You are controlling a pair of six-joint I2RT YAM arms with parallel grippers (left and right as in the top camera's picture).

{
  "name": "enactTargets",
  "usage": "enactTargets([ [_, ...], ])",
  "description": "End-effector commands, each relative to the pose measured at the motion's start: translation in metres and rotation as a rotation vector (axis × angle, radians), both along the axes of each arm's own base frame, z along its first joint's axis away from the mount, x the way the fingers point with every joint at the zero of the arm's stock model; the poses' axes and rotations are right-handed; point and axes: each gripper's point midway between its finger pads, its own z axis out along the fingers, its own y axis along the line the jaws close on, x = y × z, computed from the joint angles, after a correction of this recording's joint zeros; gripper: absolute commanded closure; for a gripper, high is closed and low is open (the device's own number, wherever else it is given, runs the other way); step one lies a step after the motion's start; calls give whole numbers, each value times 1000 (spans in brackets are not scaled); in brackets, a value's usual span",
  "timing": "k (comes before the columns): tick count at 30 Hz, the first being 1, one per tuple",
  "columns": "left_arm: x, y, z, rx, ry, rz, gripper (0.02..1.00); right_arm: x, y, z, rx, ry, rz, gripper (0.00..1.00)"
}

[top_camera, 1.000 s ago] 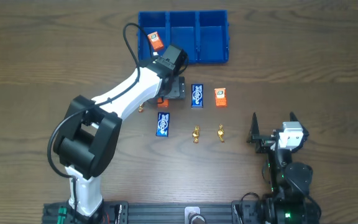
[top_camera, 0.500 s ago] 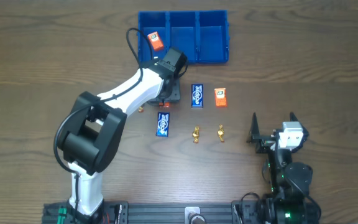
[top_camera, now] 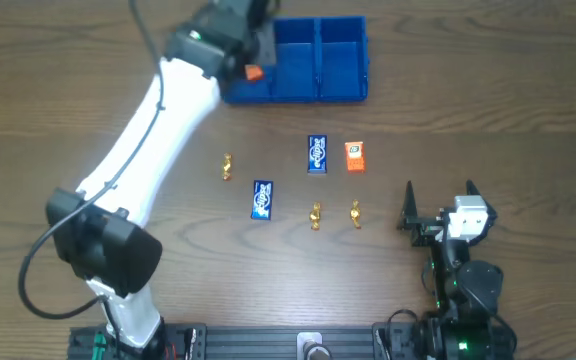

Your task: Sort Candies Into Trays

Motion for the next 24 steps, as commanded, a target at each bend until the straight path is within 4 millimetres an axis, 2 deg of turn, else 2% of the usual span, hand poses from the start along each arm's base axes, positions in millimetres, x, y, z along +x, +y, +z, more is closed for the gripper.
enactTargets([
  [1, 49, 21, -40, 77, 108, 26, 660, 0, 0, -1, -10, 2, 4, 3],
  [7, 66, 13, -100, 64, 223, -16, 654, 0, 0, -1, -10, 2, 3, 3],
  [10, 66, 12, -110, 68, 241, -17, 652, 0, 0, -1, -10, 2, 3, 3],
  [12, 66, 12, -110, 68, 241, -18, 610, 0, 0, -1, -10, 2, 3, 3],
  [13, 67, 12, -109, 67, 238, -17, 555, 0, 0, -1, -10, 2, 3, 3],
  [16, 70, 12, -107, 65, 222, -13, 141, 0, 0, -1, -10, 2, 3, 3],
  [18, 74, 12, -101, 50, 204, -7, 99, 0, 0, -1, -10, 2, 4, 3],
  [19, 72, 7, -90, 35, 191, -2, 99, 0, 0, -1, -10, 2, 3, 3],
  [21, 57, -19, -69, 12, 172, -27, 102, 0, 0, -1, -10, 2, 3, 3],
  [22, 41, -41, -61, 5, 176, -46, 104, 0, 0, -1, -10, 2, 3, 3],
  [24, 2, -92, -61, -8, 215, -80, 110, 0, 0, -1, -10, 2, 3, 3],
])
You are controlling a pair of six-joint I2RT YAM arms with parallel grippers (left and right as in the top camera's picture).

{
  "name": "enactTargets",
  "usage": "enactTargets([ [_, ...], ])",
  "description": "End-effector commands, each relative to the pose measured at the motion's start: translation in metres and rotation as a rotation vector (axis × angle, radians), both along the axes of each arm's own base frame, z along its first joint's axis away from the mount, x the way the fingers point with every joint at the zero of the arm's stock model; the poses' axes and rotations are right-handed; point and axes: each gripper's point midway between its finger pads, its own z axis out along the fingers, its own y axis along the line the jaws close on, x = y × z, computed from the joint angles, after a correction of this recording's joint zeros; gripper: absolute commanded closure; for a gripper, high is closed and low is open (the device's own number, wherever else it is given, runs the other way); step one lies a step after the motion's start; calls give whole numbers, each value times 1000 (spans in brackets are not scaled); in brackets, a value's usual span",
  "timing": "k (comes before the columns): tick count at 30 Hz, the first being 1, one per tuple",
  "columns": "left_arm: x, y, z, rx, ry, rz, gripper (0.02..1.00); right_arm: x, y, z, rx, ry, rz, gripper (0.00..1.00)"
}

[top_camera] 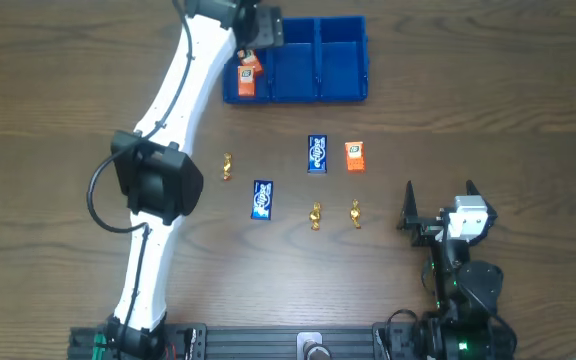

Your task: Sort Candies Into Trays

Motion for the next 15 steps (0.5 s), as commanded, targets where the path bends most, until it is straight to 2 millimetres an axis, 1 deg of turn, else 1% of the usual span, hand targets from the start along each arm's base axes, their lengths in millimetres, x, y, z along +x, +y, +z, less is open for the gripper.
enactTargets([
  [1, -73, -106, 33, -61, 9, -78, 112, 0, 0, -2, -10, 3, 4, 3],
  [3, -103, -142, 15, -61, 52, -96, 115, 0, 0, -2, -10, 3, 4, 3],
  [4, -126, -161, -5, -52, 100, -104, 119, 0, 0, -2, -10, 3, 4, 3],
  [5, -141, -170, -23, -46, 140, -103, 123, 0, 0, -2, -10, 3, 4, 3],
  [7, -163, -181, -56, -40, 208, -105, 134, 0, 0, -2, -10, 3, 4, 3],
  [9, -174, -186, -76, -35, 237, -98, 143, 0, 0, -2, -10, 3, 4, 3],
  [10, -180, -190, -90, -29, 256, -102, 145, 0, 0, -2, -10, 3, 4, 3],
  [13, -187, -204, -113, -23, 270, -123, 148, 0, 0, -2, -10, 3, 4, 3],
  [15, -190, -207, -124, -21, 281, -112, 148, 0, 0, -2, -10, 3, 4, 3],
])
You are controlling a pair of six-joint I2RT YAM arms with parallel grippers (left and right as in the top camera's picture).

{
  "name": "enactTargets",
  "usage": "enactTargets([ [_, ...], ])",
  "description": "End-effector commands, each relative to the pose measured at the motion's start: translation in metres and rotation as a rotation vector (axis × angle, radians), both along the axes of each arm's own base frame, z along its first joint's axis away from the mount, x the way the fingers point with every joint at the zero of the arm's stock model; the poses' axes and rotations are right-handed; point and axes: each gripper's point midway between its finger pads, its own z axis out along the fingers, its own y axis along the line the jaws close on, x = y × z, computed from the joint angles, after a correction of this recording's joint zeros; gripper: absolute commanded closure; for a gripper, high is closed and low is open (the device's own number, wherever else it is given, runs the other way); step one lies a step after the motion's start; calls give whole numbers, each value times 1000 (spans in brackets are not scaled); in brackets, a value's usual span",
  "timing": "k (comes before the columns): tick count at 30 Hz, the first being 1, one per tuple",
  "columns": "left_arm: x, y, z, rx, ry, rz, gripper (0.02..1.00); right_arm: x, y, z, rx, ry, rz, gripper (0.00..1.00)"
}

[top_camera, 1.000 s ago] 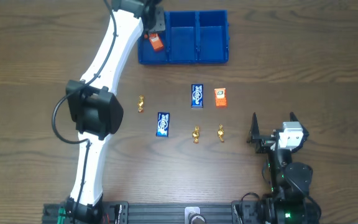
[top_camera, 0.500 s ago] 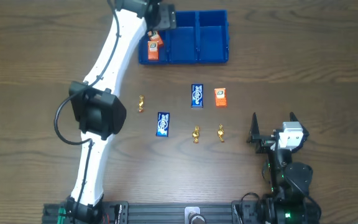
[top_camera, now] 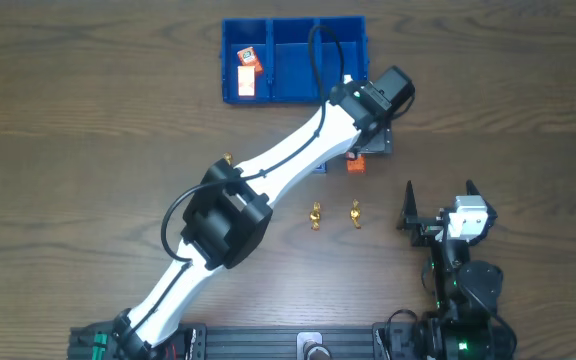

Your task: Sort Candies Into Trays

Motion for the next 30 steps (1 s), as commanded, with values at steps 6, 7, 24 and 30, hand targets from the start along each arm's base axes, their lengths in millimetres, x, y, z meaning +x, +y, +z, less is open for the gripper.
enactTargets([
  [6, -18, -10, -61, 31, 98, 40, 202, 0, 0, -2, -10, 3, 4, 3],
  [7, -19, -10, -63, 31, 105, 48, 261, 0, 0, -2, -10, 3, 4, 3],
  [24, 79, 71, 137, 26, -379, 96, 649, 0, 0, -2, -10, 3, 4, 3],
  [30, 141, 189, 169, 63, -414, 170, 656, 0, 0, -2, -10, 3, 4, 3],
])
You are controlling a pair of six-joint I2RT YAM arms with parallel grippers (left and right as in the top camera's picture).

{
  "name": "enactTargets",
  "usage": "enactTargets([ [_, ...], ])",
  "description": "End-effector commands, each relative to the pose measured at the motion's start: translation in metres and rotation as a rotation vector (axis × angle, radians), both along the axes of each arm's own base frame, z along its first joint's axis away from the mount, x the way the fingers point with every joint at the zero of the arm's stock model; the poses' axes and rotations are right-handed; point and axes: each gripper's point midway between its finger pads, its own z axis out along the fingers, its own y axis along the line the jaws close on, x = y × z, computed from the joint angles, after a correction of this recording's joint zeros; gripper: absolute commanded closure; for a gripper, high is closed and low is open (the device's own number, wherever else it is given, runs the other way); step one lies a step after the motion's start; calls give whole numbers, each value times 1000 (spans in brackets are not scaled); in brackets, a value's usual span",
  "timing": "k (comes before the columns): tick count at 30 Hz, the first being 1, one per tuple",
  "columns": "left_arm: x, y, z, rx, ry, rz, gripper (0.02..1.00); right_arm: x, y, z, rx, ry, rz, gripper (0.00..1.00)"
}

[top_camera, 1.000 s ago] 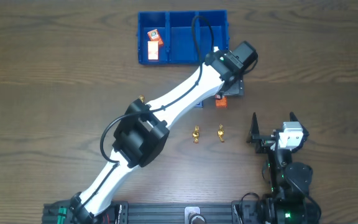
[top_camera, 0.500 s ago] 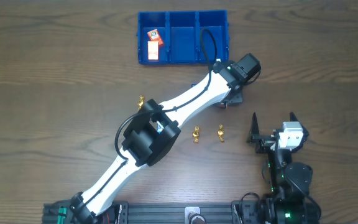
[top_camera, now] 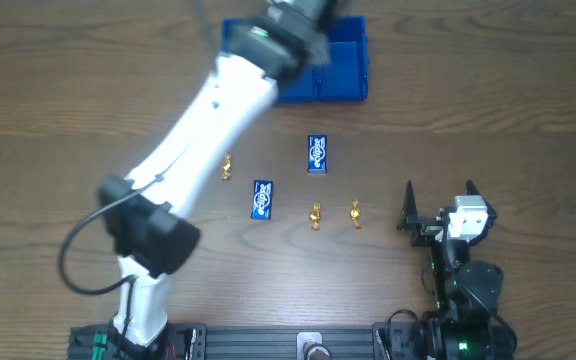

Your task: Sort Candies Into Trays

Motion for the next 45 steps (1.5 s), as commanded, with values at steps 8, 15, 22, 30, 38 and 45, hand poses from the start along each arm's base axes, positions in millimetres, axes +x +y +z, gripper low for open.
enactTargets([
  [8, 50, 74, -114, 130, 227, -112, 647, 0, 0, -2, -10, 3, 4, 3],
  [15, 49, 82, -124, 132, 261, -96, 597, 0, 0, -2, -10, 3, 4, 3],
  [22, 53, 95, -73, 77, 144, -49, 222, 0, 0, -2, -10, 3, 4, 3],
  [30, -81, 192, 95, 72, -513, 34, 104, 0, 0, -2, -10, 3, 4, 3],
  [38, -212, 243, 31, 37, -861, 45, 20, 0, 0, -2, -10, 3, 4, 3],
  [45, -235, 253, -62, 49, -864, 72, 20, 0, 0, -2, -10, 3, 4, 3],
])
